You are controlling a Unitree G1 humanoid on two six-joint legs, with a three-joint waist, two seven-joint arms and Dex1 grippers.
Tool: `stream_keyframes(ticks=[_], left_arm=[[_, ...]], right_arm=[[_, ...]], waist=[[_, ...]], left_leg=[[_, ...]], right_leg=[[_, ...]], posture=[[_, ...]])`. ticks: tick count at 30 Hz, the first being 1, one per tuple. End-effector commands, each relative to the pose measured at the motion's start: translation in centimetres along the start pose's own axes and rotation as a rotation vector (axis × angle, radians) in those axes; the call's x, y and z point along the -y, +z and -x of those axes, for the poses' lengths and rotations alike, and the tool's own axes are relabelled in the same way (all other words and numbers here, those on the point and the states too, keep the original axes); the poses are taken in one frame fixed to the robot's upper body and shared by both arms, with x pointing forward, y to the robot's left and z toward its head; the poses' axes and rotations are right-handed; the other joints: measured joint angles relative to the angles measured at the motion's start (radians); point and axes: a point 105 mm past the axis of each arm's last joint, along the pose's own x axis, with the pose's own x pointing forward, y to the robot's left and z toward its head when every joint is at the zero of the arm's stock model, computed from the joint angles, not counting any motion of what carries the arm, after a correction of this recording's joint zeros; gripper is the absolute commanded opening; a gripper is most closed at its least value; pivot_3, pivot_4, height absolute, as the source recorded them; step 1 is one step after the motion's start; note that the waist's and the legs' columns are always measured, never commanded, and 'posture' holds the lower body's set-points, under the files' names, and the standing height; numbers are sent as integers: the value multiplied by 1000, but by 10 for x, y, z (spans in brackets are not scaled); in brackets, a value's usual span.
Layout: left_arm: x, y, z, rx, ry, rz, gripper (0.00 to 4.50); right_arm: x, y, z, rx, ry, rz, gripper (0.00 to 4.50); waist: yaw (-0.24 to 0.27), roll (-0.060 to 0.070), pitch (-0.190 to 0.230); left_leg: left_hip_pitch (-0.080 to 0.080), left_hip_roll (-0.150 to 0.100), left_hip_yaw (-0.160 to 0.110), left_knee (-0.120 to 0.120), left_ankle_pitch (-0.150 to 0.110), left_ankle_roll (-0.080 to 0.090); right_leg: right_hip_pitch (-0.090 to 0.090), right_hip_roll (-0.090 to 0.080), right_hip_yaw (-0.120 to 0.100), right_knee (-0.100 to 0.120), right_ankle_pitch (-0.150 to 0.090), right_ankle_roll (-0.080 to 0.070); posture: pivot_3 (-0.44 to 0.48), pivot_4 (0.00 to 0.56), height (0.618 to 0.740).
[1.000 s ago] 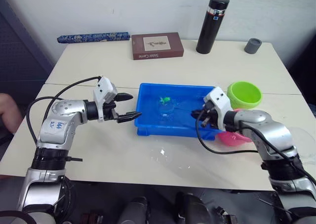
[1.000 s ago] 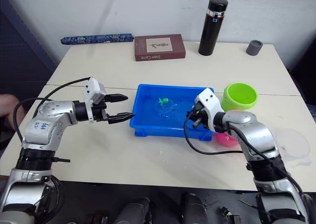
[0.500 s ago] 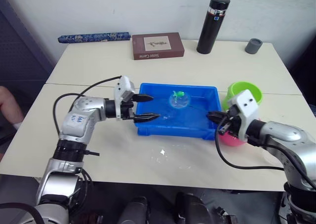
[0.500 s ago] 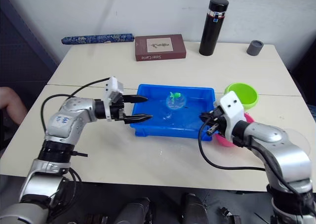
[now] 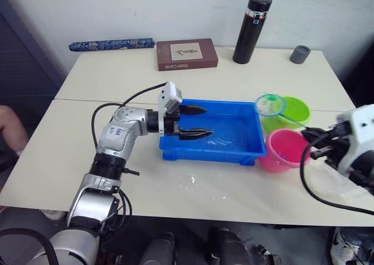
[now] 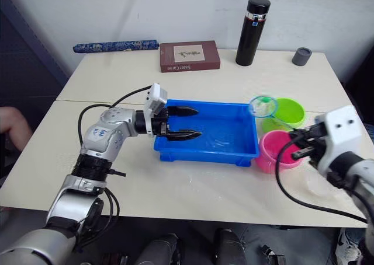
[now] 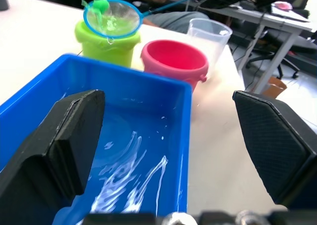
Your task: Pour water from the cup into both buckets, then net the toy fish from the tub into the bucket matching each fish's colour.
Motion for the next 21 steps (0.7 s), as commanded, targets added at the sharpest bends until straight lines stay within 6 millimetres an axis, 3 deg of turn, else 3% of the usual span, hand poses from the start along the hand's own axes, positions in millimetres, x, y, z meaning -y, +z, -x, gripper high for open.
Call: stream_keyframes(ticks=[1, 4, 10, 15, 19, 21], left_arm=[[2, 11, -2, 22, -19, -47, 4450], [0, 10, 0, 21, -12, -49, 4450], [0, 10, 4, 19, 10, -59, 4450], [-3, 10, 9, 16, 31, -64, 4450], [-5, 10, 13, 12, 44, -67, 4450], [-5, 10, 13, 12, 44, -67, 4450]], right_arm=[[27, 5, 3, 11, -132, 60, 0], [44, 5, -7, -28, -206, 271, 0], [45, 2, -32, -85, -179, 979, 0], [53, -3, -35, -106, -164, 1224, 0], [59, 9, -31, -95, -189, 1481, 0], [57, 8, -31, -82, -167, 1496, 0]], waist=[[-1, 0, 0], [-3, 1, 0], [-3, 1, 0], [1, 0, 0], [-1, 1, 0], [-1, 1, 0]], left_leg=[[0, 0, 0, 0, 0, 0], [0, 0, 0, -1, 0, 0], [1, 0, 3, -1, 1, 0], [1, 0, 2, -1, 1, 0], [1, 0, 2, -1, 1, 0], [1, 1, 2, -1, 1, -1]], right_leg=[[0, 0, 0, 0, 0, 0], [0, 0, 0, 0, 0, 0], [-1, 1, 2, 0, 0, 0], [0, 0, 1, -1, 0, 1], [0, 0, 1, -1, 0, 1], [0, 1, 1, -1, 0, 1]], posture=[[0, 150, 740], [0, 150, 740], [0, 150, 740], [0, 150, 740], [0, 150, 740], [0, 150, 740]])
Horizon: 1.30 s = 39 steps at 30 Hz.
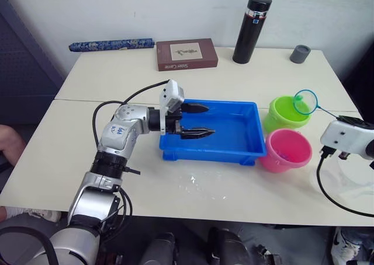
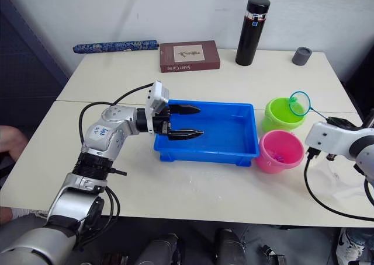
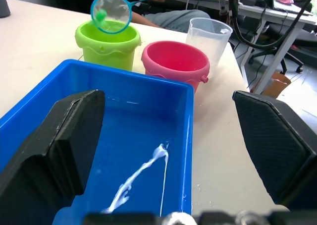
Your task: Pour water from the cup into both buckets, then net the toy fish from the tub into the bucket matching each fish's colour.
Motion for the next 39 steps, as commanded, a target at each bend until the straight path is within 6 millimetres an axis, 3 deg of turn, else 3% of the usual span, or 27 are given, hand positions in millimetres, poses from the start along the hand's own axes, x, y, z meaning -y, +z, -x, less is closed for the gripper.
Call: stream_keyframes(ticks=[1, 3, 6, 9, 12, 15, 19, 23, 25, 27, 31, 38, 39], left_arm=[[-1, 10, 4, 26, 9, -44, 4450], [0, 11, 3, 26, 6, -46, 4450], [0, 11, 2, 21, 0, -50, 4450], [1, 11, 5, 8, -11, -52, 4450], [13, 8, 21, -45, -84, -50, 4450], [24, 4, 40, -100, -130, -49, 4450], [51, -4, 68, -192, -193, -7, 4450], [71, -21, 86, -276, -161, 31, 4450], [75, -31, 93, -321, -115, 26, 4450], [76, -36, 95, -344, -88, 16, 4450], [77, -50, 109, -403, -3, 14, 4450], [76, -58, 115, -392, 93, 39, 4450], [75, -57, 114, -381, 101, 45, 4491]], right_arm=[[18, 2, 4, 23, -64, 87, 0], [15, 2, 5, 32, -66, 24, 0], [27, -2, 8, 29, -145, -141, 0], [42, 0, 13, 79, -229, -453, 0], [49, 37, 25, 333, -135, -750, 0], [54, 53, 38, 470, -57, -904, 0], [46, 94, 62, 762, 214, -1092, 0], [7, 137, 80, 912, 568, -1100, 0], [-10, 149, 80, 930, 662, -1068, 0], [-17, 153, 79, 939, 691, -1050, 0], [-53, 172, 68, 938, 768, -905, 0], [-97, 186, 50, 912, 791, -743, 0], [-100, 186, 48, 906, 795, -750, 409]], waist=[[0, 0, 0], [0, 0, 0], [0, 0, 0], [-1, 0, 0], [-5, 0, 0], [-5, 0, 0], [-4, 0, 0], [-1, 0, 0], [-1, 0, 0], [-1, 0, 0], [-2, 0, 0], [-1, 0, 0], [-1, 0, 0]], left_leg=[[0, 0, 0, 0, 0, 0], [0, 1, 0, 0, 0, -1], [0, 1, -1, 0, 0, -1], [0, 1, 0, 1, 0, -1], [0, 2, -1, 1, 0, -1], [1, 5, -1, 0, 0, -3], [1, 4, -3, 1, 0, -3], [1, 4, -6, -1, 0, -2], [0, 4, -6, 0, -1, -2], [1, 3, -6, 0, -1, -1], [2, 2, -5, 0, -1, 0], [1, 2, -5, 0, -1, 0], [1, 2, -5, 0, -1, 0]], right_leg=[[0, 0, 0, 0, 0, 0], [0, 0, 0, 0, 0, 0], [1, 1, -1, 0, 0, 0], [1, 1, -1, 0, 0, 0], [1, 2, -1, 1, 0, 0], [1, 4, -1, 0, 0, -1], [2, 2, -1, 0, 0, -1], [3, 2, -1, -4, 0, -1], [4, 1, -1, -4, 0, -1], [4, 0, -1, -4, 0, -2], [4, 0, -1, -5, 0, -1], [3, 0, -1, -5, 0, -2], [3, 0, -1, -4, 0, -2]], posture=[[0, 150, 740], [0, 150, 740], [0, 150, 740], [0, 150, 740], [0, 150, 740], [0, 150, 740], [0, 150, 740], [0, 150, 740], [0, 150, 740], [0, 150, 740], [0, 150, 740], [0, 150, 740], [0, 150, 740]])
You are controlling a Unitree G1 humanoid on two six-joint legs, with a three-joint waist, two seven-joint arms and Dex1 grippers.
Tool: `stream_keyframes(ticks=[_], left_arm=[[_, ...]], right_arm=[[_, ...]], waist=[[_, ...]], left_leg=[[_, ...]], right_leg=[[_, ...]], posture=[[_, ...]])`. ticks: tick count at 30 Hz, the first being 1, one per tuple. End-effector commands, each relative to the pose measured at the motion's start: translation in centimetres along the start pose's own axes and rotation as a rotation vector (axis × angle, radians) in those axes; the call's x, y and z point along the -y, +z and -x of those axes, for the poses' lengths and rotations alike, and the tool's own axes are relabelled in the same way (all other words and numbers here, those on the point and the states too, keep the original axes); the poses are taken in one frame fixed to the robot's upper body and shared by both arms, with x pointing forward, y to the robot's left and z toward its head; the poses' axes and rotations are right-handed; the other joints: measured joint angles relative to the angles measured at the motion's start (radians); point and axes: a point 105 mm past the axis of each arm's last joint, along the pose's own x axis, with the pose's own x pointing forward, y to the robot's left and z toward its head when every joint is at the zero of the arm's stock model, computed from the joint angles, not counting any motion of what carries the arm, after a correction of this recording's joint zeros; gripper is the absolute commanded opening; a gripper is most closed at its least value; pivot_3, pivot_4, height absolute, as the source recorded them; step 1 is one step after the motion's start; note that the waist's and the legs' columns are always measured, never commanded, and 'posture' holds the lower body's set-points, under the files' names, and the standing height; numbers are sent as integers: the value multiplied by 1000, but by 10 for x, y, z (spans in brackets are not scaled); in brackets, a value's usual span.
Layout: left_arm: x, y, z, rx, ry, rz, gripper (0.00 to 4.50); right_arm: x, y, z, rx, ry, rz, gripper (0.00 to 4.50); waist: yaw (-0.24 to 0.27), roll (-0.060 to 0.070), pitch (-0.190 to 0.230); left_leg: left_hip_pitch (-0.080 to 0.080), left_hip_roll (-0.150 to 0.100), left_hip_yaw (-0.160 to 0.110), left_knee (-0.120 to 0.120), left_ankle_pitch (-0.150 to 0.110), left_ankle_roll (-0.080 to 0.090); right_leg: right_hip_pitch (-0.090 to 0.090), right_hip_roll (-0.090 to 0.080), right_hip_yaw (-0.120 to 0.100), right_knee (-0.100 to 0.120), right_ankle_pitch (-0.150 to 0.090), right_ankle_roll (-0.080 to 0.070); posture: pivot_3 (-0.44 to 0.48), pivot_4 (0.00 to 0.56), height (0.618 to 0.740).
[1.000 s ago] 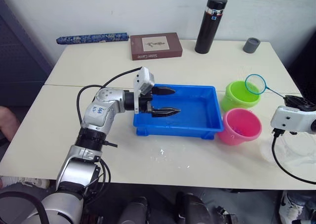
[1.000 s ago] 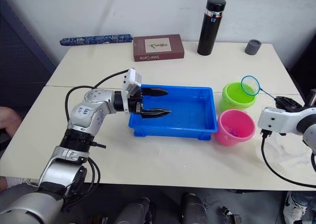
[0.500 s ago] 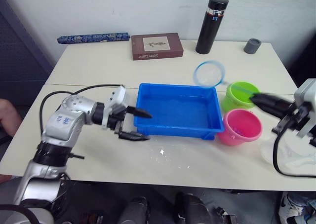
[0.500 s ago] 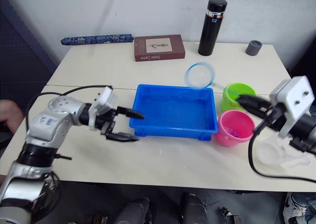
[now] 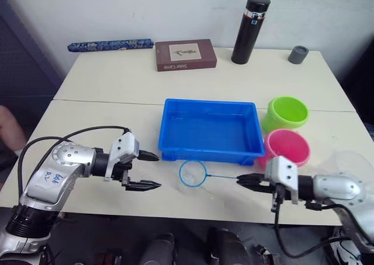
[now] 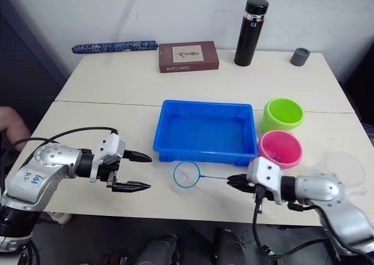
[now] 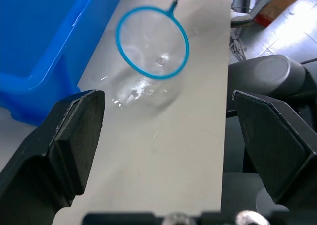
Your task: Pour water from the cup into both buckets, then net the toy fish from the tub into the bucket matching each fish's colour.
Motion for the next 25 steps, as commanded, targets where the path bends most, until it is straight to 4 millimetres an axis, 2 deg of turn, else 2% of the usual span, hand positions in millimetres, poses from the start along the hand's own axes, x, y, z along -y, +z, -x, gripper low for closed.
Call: stream_keyframes(ticks=[1, 2, 5, 8, 9, 12, 16, 17, 21, 25], left_arm=[[-2, 10, 3, 39, 41, -25, 4500], [-2, 11, 2, 49, 43, -18, 4500], [-6, 14, 2, 80, 51, 11, 4500], [-13, 22, 4, 141, 65, 54, 4500], [-15, 24, 5, 160, 67, 63, 4500], [-23, 32, 7, 220, 81, 94, 4500], [-40, 33, 18, 255, 142, 109, 4500], [-43, 33, 20, 254, 155, 110, 4500], [-52, 30, 27, 254, 181, 111, 4500], [-54, 32, 29, 261, 174, 99, 4500]], right_arm=[[1, -4, -3, -4, -9, 43, 844], [2, -5, -4, -1, -21, 34, 1113], [7, -8, 0, -15, -79, 15, 2668], [16, -3, 22, -23, -188, -33, 4264], [17, 0, 30, -19, -223, -51, 4461], [20, 2, 61, -7, -351, -140, 4461], [27, 2, 126, -3, -618, -262, 4461], [25, 1, 136, -15, -649, -271, 4461], [17, -2, 159, -45, -711, -302, 4461], [14, -6, 168, -72, -748, -308, 4461]], waist=[[-1, 0, 0], [-1, 0, 0], [-1, 0, 0], [3, 0, 0], [3, 0, 0], [4, 0, 0], [6, 0, 0], [6, 0, 0], [1, 0, 0], [0, 0, 0]], left_leg=[[0, 0, 0, 0, 0, 0], [0, 0, 0, 0, 0, 0], [0, 0, 0, 0, 0, 0], [0, 0, 0, 0, 0, 0], [0, 0, 0, 0, 0, 0], [0, 0, 0, 0, 0, 0], [0, 0, 0, 0, 0, 0], [0, 0, 0, 0, 0, 0], [1, 0, 1, -1, 0, 0], [3, 0, 1, -3, 0, -1]], right_leg=[[0, 0, 0, 0, 0, 0], [0, 0, 0, 0, 0, 0], [0, 0, 0, 0, 0, 0], [0, 0, -1, 1, 0, 0], [0, 0, -1, 1, 0, 0], [0, 0, -1, 1, 0, 0], [1, 1, -1, 1, 0, 0], [1, 1, -1, 1, 0, 0], [1, 1, 0, 1, 0, 0], [1, 1, 1, 1, 0, 0]], posture=[[0, 150, 740], [0, 150, 740], [0, 150, 740], [0, 150, 740], [0, 150, 740], [0, 150, 740], [0, 150, 740], [0, 150, 740], [0, 150, 740], [0, 150, 740]])
